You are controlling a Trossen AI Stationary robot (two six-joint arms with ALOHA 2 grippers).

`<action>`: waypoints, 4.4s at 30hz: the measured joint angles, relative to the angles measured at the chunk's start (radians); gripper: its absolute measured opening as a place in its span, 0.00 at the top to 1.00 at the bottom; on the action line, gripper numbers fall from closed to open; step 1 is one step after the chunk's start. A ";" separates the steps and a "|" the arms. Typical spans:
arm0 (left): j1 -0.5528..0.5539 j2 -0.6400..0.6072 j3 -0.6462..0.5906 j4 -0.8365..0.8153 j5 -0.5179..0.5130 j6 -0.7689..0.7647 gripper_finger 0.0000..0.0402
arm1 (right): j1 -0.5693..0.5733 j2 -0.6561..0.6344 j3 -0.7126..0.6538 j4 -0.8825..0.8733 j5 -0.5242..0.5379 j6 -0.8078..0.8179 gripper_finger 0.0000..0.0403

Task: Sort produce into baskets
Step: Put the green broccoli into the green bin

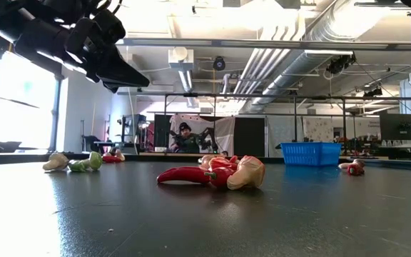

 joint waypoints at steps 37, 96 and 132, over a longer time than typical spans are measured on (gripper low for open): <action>0.080 0.000 0.043 -0.428 0.062 0.082 0.90 | -0.831 -0.002 -0.027 0.542 -0.102 -1.237 0.88; -0.134 0.749 0.678 -0.042 0.362 0.125 1.00 | -0.912 -0.467 -0.411 0.676 0.143 -1.266 1.00; -0.252 1.282 1.355 -0.095 0.365 0.162 1.00 | -0.941 -0.494 -0.414 0.661 0.291 -1.230 1.00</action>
